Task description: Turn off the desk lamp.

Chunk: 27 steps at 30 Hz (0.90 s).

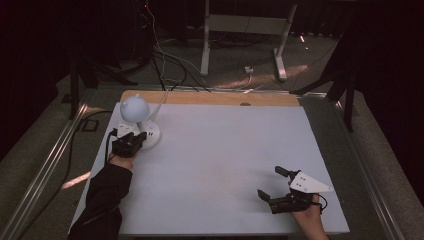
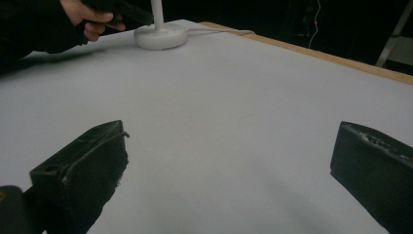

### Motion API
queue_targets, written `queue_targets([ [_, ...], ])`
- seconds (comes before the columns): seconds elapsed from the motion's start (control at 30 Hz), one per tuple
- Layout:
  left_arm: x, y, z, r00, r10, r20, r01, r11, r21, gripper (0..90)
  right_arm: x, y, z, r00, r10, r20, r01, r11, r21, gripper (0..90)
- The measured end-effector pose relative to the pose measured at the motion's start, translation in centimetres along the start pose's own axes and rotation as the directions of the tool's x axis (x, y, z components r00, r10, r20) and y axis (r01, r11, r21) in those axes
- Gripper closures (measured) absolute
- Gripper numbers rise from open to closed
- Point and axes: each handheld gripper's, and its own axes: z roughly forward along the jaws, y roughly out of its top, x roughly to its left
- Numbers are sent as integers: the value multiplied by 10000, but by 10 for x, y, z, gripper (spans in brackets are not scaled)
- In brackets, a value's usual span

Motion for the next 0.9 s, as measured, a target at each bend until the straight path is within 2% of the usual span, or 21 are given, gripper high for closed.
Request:
queue_targets([
  [0.23,-1,5,-7,9999,-113,75,113,9999,-22,900,1,1,-1,10000,-44,4,44,10000,-30,0],
  [0.3,-1,7,-9,9997,-151,193,152,9999,-34,831,0,0,-1,10000,-17,17,17,10000,-19,0],
  [0.37,-3,9,-12,9999,-118,102,118,9999,-51,744,0,0,-1,10000,-28,12,28,10000,-19,0],
  [0.4,-3,10,-13,9997,-155,173,156,9999,-37,739,0,1,-1,10000,-42,13,42,10000,-25,0],
  [0.47,-5,11,-15,9997,-197,172,198,9998,-47,631,1,1,-1,10000,-39,10,39,10000,-33,0],
  [0.53,-10,13,-16,9997,-132,200,130,9999,79,606,1,1,-1,10000,-32,13,32,10000,-23,0],
  [0.63,-13,14,-18,9996,-19,275,16,9999,104,509,0,1,-1,10000,-41,30,41,10000,-41,0],
  [0.67,-16,16,-19,9991,-24,426,21,10000,75,485,0,1,-1,10000,-38,36,38,10000,-51,0],
  [0.8,-19,19,-22,9985,-58,551,52,9999,118,382,0,1,-1,10000,-51,45,51,10000,-40,0],
  [0.83,-20,20,-23,9979,-52,640,46,9999,103,382,0,1,-1,10000,-51,45,51,10000,-40,0],
  [0.87,-21,21,-24,9965,-31,836,20,9999,139,309,0,1,-1,10000,-45,41,45,10000,-53,0],
  [0.9,-21,21,-24,9965,-31,836,20,9999,139,276,0,1,-1,10000,-41,36,42,10000,-53,0],
])
